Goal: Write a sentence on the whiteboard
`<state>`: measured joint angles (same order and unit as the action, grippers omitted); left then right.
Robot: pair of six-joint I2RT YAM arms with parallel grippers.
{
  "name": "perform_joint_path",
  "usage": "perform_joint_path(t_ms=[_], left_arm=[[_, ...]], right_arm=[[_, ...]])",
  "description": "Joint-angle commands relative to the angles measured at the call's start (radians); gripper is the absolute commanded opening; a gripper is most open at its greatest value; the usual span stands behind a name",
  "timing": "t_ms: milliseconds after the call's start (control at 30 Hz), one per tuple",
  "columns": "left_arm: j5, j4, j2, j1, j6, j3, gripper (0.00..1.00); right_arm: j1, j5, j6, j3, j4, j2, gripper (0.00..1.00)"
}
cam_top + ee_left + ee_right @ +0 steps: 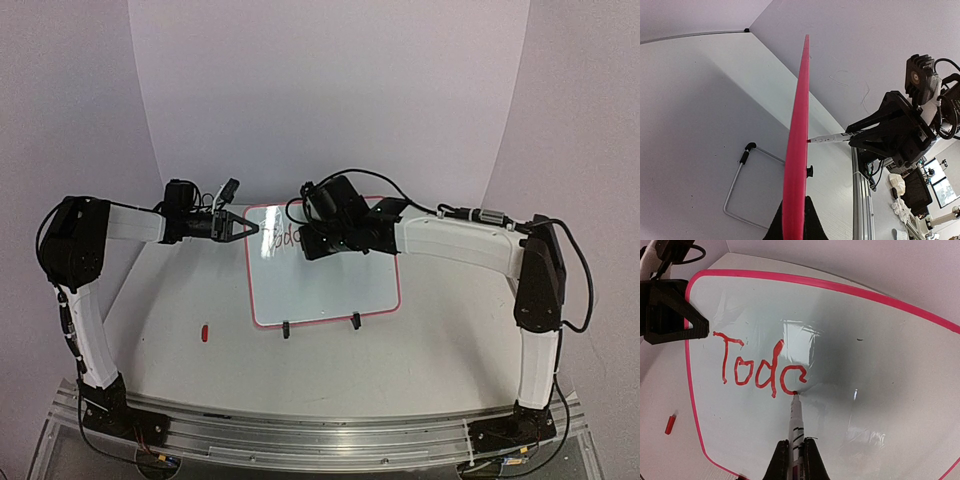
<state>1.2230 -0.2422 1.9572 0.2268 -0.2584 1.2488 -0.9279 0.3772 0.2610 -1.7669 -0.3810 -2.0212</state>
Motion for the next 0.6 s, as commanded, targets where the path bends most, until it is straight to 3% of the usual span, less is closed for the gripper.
perform_joint_path(t_ms=[0, 567], left_arm=[[-0.056, -0.003, -0.011, 0.012, 0.1, -0.011, 0.0], [-0.056, 0.0, -0.011, 0.012, 0.102, -0.009, 0.0]], right_arm=[[0.021, 0.083, -0.015, -0.04, -0.032, -0.008, 0.0], [0.022, 0.046, -0.031, -0.086, -0.008, -0.041, 0.0]])
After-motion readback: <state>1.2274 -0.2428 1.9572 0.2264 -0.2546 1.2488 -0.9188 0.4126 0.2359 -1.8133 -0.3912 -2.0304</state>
